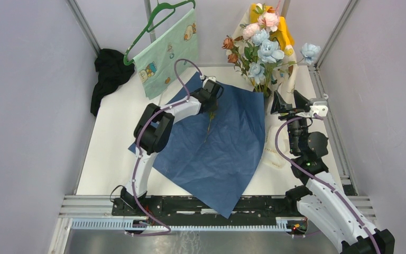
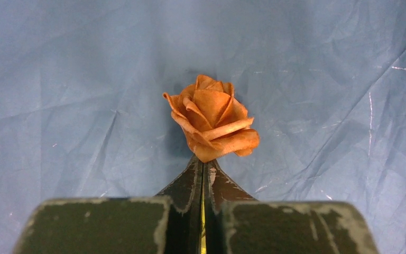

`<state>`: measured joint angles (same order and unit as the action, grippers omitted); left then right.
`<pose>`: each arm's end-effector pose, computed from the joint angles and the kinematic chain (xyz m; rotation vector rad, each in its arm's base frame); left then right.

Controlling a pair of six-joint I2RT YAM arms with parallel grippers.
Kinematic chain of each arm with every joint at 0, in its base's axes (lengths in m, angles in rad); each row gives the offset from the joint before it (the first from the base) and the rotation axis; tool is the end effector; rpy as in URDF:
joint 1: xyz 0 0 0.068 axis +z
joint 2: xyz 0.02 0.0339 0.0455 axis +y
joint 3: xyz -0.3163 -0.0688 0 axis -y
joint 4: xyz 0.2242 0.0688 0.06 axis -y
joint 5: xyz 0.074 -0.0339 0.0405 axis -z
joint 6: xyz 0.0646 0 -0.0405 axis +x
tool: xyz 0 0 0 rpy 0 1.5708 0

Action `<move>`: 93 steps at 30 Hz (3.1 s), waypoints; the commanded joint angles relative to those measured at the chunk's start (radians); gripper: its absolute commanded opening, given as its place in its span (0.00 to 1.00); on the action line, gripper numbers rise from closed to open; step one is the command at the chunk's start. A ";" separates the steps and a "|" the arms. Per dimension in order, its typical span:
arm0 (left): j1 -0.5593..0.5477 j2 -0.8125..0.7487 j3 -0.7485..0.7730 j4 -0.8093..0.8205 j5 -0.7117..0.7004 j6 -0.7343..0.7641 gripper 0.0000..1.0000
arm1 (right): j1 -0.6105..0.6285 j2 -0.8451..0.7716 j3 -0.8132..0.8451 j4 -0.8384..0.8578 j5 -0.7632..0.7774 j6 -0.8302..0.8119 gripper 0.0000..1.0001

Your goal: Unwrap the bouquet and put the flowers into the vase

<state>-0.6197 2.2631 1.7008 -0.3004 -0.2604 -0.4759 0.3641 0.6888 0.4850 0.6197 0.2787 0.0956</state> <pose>0.4430 -0.2956 0.1846 0.0566 2.4033 -0.1938 0.1297 0.0304 0.3829 0.0913 1.1717 0.2449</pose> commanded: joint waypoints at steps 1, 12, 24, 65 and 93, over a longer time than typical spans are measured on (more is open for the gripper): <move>-0.006 -0.103 -0.053 0.071 -0.050 0.032 0.02 | -0.005 -0.009 0.000 0.038 -0.014 0.017 0.74; -0.015 -0.359 -0.185 0.219 -0.015 0.057 0.02 | -0.004 -0.060 0.000 0.023 0.004 0.011 0.75; -0.135 -0.613 -0.188 0.720 0.316 0.224 0.02 | -0.004 -0.169 -0.005 0.000 0.062 -0.008 0.77; -0.121 -0.002 0.238 1.689 0.841 -0.139 0.03 | -0.003 -0.213 0.001 -0.021 0.108 -0.065 0.80; -0.121 0.031 0.076 1.604 0.757 -0.031 0.06 | -0.004 -0.206 -0.003 -0.020 0.093 -0.057 0.80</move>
<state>-0.7372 2.3550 1.8267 1.3121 0.5465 -0.5838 0.3634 0.4816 0.4797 0.5735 0.3824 0.0319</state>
